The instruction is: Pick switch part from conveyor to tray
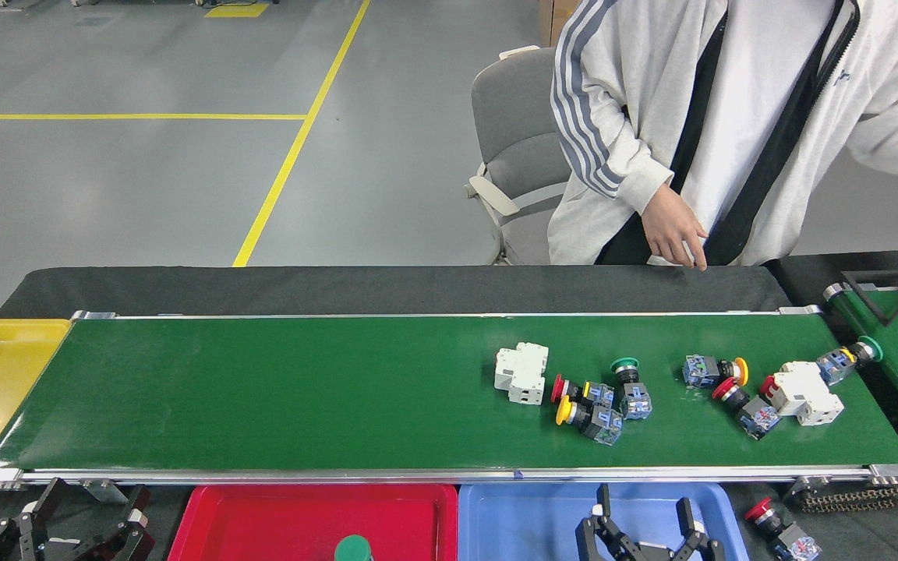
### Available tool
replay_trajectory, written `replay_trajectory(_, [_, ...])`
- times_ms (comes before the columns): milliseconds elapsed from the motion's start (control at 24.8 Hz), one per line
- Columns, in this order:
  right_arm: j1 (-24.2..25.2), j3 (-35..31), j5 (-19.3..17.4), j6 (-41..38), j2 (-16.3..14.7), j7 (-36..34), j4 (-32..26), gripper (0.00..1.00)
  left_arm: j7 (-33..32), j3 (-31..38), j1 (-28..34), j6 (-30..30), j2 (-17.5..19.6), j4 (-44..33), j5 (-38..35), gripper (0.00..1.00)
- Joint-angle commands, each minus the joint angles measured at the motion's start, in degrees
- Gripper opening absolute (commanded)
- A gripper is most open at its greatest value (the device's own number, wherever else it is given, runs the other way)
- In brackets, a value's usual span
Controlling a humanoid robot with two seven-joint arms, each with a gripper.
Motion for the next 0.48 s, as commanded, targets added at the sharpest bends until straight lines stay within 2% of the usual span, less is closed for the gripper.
replay_trajectory(0, [-2.35,-0.01,-0.28,-5.59,-2.16,5.2,0.77,0.97,0.5,0.18,-0.17,-0.08,0.67,-0.76,-0.14,1.0])
replay_trajectory(161, [-6.3,-0.01,-0.29,-15.6,-1.72,7.05,4.73,0.96,0.5,0.18,-0.17,-0.08,0.67,-0.76,-0.14,1.0])
replay_trajectory(323, [-9.12,0.96,-0.2,-17.8,-1.28,10.56,5.78,0.96,0.5,0.18,-0.17,-0.08,0.67,-0.67,-0.14,1.0])
replay_trajectory(444, [-12.11,3.24,-0.2,-18.68,-0.84,11.09,8.86,0.95,0.5,0.18,-0.53,-0.08,0.67,-0.67,-0.14,1.0])
